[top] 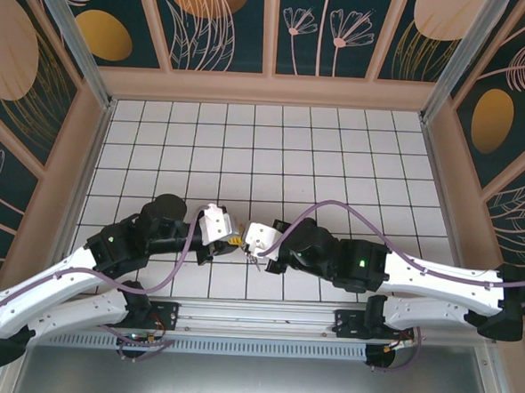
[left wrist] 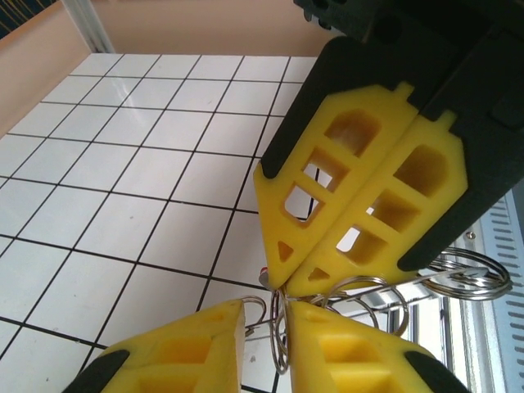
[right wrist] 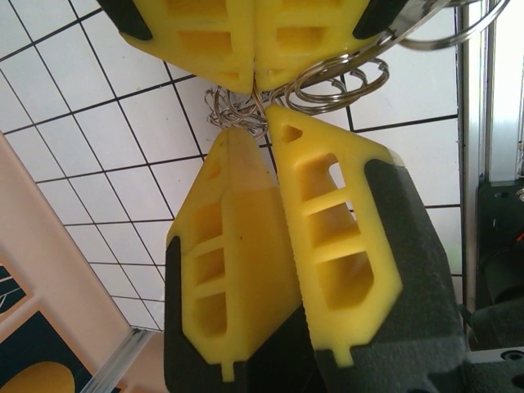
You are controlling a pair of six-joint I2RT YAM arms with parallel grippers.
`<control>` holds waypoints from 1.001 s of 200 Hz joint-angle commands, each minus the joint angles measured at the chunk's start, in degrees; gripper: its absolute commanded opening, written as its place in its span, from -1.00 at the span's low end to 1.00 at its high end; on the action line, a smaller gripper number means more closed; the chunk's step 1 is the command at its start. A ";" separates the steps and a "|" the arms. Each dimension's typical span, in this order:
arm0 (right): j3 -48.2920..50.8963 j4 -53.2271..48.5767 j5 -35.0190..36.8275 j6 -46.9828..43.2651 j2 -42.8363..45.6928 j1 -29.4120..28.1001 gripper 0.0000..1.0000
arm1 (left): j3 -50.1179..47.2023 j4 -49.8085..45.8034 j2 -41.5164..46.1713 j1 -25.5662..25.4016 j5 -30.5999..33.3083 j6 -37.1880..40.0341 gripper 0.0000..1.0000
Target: Put the keys on the keyring
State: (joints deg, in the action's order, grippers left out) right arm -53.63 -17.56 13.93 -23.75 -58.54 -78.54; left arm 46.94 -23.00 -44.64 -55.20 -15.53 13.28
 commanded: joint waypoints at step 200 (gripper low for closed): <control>0.57 3.93 -1.88 -2.95 4.80 -1.28 -1.00 | -0.38 0.60 4.08 -0.25 -6.87 -2.72 -0.53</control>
State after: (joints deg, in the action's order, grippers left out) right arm -53.08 -16.51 13.45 -25.67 -55.51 -79.99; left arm 46.06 -22.94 -40.99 -55.20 -19.20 11.84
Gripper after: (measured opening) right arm 0.046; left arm 0.225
